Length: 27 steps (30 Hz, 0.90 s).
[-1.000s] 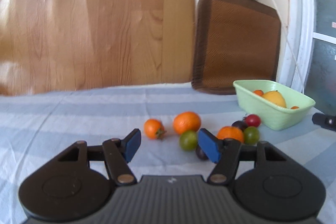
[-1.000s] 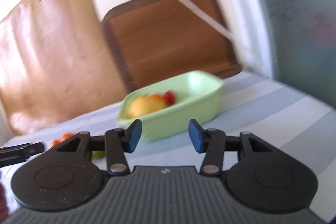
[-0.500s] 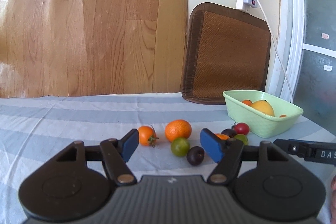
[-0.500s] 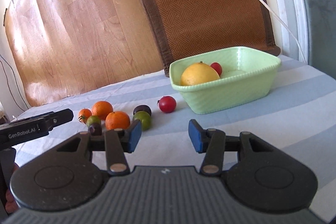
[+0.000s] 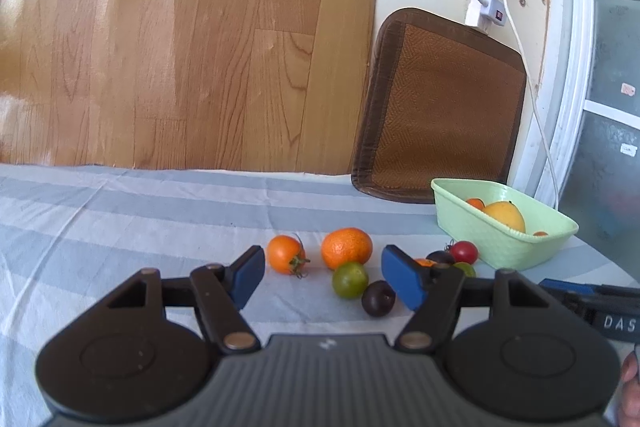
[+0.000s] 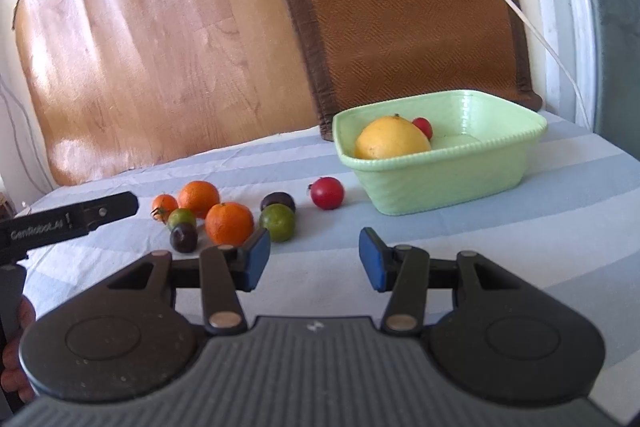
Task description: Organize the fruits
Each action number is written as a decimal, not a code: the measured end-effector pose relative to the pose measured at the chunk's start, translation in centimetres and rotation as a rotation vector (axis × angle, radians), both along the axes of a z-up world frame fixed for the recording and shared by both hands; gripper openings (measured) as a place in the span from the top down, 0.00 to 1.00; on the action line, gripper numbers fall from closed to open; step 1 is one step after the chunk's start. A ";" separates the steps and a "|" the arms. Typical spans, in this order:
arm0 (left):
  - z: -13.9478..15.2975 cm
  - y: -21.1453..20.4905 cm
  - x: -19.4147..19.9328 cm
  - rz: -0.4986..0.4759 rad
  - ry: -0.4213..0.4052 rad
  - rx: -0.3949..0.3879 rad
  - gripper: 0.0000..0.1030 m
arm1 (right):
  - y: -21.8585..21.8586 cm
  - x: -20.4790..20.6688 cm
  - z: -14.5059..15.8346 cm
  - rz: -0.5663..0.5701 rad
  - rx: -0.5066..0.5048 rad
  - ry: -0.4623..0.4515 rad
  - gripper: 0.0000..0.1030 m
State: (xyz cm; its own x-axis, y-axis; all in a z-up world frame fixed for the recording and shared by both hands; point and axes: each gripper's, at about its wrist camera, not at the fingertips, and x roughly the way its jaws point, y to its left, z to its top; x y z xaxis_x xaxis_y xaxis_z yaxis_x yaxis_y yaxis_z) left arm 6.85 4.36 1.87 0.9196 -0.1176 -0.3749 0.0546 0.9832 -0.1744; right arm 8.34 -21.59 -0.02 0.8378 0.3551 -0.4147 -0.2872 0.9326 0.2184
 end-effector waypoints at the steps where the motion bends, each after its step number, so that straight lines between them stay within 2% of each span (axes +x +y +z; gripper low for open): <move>1: 0.0 0.2 0.1 0.003 0.003 -0.011 0.36 | 0.3 0.0 0.0 0.017 -0.011 -0.006 0.50; 8: -0.2 1.3 0.3 0.011 0.021 -0.076 0.37 | 3.3 1.3 0.2 0.090 -0.132 -0.028 0.52; 10: -0.3 1.6 0.4 0.012 0.028 -0.097 0.38 | 3.7 2.1 0.1 0.082 -0.166 -0.009 0.55; 12: -0.3 1.9 0.5 0.013 0.034 -0.117 0.38 | 3.9 3.1 -0.1 0.079 -0.201 0.025 0.62; 18: -0.4 2.0 0.4 -0.012 0.019 -0.127 0.39 | 4.7 4.8 -0.2 0.129 -0.244 0.053 0.63; 20: -0.2 1.2 0.5 -0.034 0.014 -0.092 0.39 | 4.9 5.2 -0.4 0.144 -0.262 0.056 0.66; 21: -0.1 0.7 0.6 -0.052 0.016 -0.067 0.39 | 5.0 5.5 -0.4 0.154 -0.259 0.069 0.72; 22: 0.0 0.1 0.8 -0.074 0.015 -0.039 0.39 | 4.8 5.6 -0.4 0.161 -0.245 0.070 0.72; 27: 0.9 -4.8 2.4 -0.232 0.023 0.201 0.39 | 2.8 3.9 -0.1 0.143 -0.192 0.046 0.72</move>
